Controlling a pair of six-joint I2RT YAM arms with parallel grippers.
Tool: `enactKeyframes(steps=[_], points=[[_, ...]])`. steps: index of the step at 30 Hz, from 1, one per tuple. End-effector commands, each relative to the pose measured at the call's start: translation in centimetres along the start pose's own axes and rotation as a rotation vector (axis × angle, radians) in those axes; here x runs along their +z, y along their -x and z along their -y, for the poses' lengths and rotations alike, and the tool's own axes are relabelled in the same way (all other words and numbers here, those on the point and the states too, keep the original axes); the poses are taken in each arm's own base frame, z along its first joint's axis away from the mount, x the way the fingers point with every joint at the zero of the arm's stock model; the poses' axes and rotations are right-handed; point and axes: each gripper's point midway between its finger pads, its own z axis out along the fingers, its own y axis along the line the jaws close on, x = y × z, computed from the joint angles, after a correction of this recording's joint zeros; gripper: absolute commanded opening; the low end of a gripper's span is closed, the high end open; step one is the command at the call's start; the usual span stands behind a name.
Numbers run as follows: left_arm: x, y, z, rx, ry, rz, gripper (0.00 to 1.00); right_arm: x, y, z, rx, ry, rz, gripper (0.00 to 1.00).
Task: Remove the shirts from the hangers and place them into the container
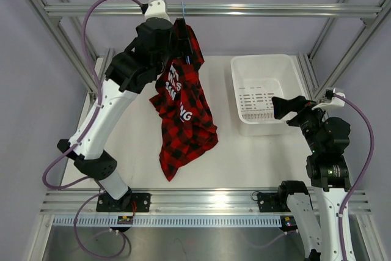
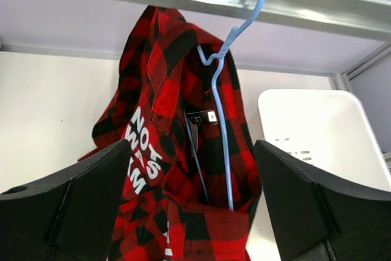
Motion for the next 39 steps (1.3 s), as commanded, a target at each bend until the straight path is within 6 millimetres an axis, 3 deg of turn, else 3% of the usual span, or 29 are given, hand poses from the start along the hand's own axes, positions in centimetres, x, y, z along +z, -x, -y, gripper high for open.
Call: enactKeyframes(steps=[1,12,17,20,27,36,39], points=[[-0.3,1.6,-0.3,-0.029,0.026,0.045,0.87,-0.1,0.9,0.0,-0.027,-0.001,0.037,0.99],[3.1,-0.9,0.8,-0.018,0.047,0.008,0.74,0.1,0.5,-0.1,-0.018,0.009,0.026,1.0],[3.4,-1.1,0.9,-0.025,0.05,0.01,0.7,0.1,0.1,0.3,-0.02,0.001,0.023,0.99],[3.6,-1.4,0.9,-0.025,0.059,0.008,0.61,0.2,-0.1,0.3,-0.015,0.004,0.019,1.0],[3.3,-2.3,1.4,-0.013,0.069,-0.001,0.61,0.2,0.1,0.2,-0.017,0.004,0.02,0.99],[3.8,-5.1,1.1,-0.009,0.1,-0.047,0.6,-0.1,0.1,0.1,-0.02,0.008,0.021,0.99],[3.7,-5.3,0.6,0.0,0.123,-0.048,0.55,-0.2,0.1,0.0,-0.019,0.011,0.023,0.99]])
